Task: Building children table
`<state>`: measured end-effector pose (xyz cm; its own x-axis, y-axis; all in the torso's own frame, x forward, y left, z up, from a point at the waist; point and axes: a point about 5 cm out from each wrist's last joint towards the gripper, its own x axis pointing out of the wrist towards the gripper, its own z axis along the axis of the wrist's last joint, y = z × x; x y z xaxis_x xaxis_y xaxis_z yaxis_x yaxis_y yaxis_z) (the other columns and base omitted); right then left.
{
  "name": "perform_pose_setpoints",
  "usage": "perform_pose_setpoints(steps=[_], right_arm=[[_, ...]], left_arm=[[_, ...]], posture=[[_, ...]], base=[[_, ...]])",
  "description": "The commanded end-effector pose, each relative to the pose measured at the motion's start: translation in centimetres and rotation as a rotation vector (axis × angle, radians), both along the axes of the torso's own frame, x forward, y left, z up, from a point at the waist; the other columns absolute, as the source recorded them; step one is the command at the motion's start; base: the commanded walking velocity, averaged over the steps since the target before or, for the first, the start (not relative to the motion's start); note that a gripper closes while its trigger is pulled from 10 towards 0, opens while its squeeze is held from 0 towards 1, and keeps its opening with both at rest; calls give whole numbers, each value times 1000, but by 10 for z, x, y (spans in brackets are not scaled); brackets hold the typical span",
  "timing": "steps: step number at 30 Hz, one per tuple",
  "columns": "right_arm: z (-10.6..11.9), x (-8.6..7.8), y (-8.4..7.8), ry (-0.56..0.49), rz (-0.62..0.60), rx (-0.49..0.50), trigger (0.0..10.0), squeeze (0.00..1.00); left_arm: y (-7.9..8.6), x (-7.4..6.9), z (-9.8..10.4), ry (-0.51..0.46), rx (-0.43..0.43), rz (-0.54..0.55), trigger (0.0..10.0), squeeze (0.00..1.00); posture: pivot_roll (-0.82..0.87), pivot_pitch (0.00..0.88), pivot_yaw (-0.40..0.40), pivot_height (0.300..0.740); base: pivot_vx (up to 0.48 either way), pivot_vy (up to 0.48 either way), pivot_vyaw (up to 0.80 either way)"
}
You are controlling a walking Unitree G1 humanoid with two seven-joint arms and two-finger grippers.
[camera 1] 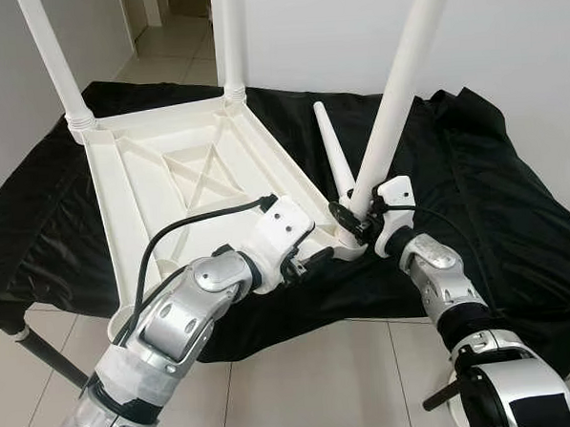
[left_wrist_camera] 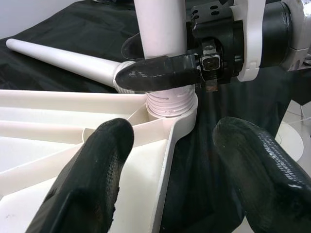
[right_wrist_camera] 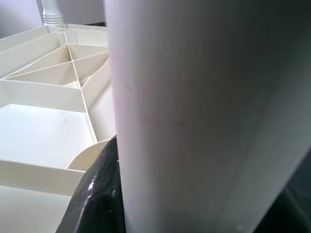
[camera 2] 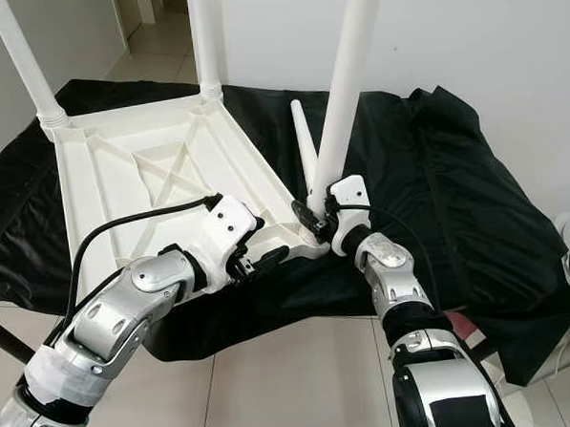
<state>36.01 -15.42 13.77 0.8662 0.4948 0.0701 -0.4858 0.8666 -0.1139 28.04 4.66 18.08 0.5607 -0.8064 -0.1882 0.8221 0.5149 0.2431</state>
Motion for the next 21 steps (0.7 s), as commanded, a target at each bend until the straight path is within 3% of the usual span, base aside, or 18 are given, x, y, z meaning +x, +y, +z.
perform_pose_setpoints(steps=[1, 7, 8, 15, 19, 21], right_arm=[[-6, -2, -2, 26, -21, 8, 10000, 0], [-1, -4, 9, -7, -90, 71, 10000, 0], [1, -6, 11, -3, -192, 116, 10000, 0], [-4, -13, 13, 17, -361, 158, 10000, 0], [-13, -31, 25, 47, -573, 194, 10000, 0], [-13, -31, 25, 47, -573, 194, 10000, 0]], left_arm=[[-3, -3, 3, 5, 15, -64, 10000, 0], [-3, -4, 2, 9, 14, -60, 10000, 0], [-3, -4, 1, 10, 13, -60, 10000, 0], [-4, -5, 1, 13, 10, -62, 10000, 0], [-5, -6, 0, 15, 10, -65, 10000, 0], [-5, -6, 0, 15, 10, -65, 10000, 0]], posture=[[35, 46, -57, 740], [32, 48, -61, 740], [30, 48, -62, 740], [21, 51, -64, 740], [17, 55, -67, 740], [17, 55, -67, 740]], base=[[0, 0, 0], [0, 0, 0], [0, 0, 0], [0, 0, 0], [0, 0, 0], [0, 0, 0]])
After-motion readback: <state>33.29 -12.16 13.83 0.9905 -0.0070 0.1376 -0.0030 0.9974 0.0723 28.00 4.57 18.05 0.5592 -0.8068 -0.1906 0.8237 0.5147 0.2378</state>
